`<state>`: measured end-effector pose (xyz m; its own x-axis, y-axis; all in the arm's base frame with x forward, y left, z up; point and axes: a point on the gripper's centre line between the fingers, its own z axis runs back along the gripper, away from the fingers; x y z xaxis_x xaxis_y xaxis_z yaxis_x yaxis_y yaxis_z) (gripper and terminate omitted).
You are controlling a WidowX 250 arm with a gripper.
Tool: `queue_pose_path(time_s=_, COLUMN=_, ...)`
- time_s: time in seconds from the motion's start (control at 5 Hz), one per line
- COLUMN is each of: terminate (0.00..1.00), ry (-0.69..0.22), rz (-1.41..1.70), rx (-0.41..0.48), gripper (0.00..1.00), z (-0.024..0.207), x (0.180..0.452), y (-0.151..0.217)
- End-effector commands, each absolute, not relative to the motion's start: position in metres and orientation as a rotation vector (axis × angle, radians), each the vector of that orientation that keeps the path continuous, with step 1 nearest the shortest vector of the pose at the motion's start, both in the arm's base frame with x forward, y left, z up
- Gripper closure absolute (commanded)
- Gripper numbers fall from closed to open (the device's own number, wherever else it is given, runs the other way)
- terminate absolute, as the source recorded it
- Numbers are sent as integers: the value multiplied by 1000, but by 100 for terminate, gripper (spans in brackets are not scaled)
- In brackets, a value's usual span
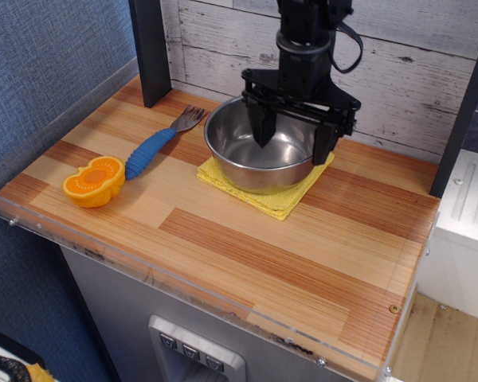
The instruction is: Put the bowl in the front right corner
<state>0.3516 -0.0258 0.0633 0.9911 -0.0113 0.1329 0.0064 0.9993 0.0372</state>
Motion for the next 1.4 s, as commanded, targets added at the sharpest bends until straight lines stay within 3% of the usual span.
queue_pose_path(time_s=0.0, terminate=0, ry=-152, rz=-25, rx=36, gripper=100, z=47, x=365, y=-35)
queue_pose_path(time_s=0.2, terminate=0, ry=-163, rz=-29, rx=36, gripper=100, z=58, x=364, y=-34)
queue_pose_path(time_s=0.8, terminate=0, ry=-317, rz=9, rx=34, gripper=100, z=164, x=353, y=7)
queue_pose_path(time_s=1.0, terminate=0, ry=-326, rz=-46, rx=-18, gripper=100, z=176, x=318, y=-4)
queue_pose_path(time_s=1.2, terminate=0, ry=-304, rz=-128, rx=-64, gripper=100, z=172, x=281, y=-29)
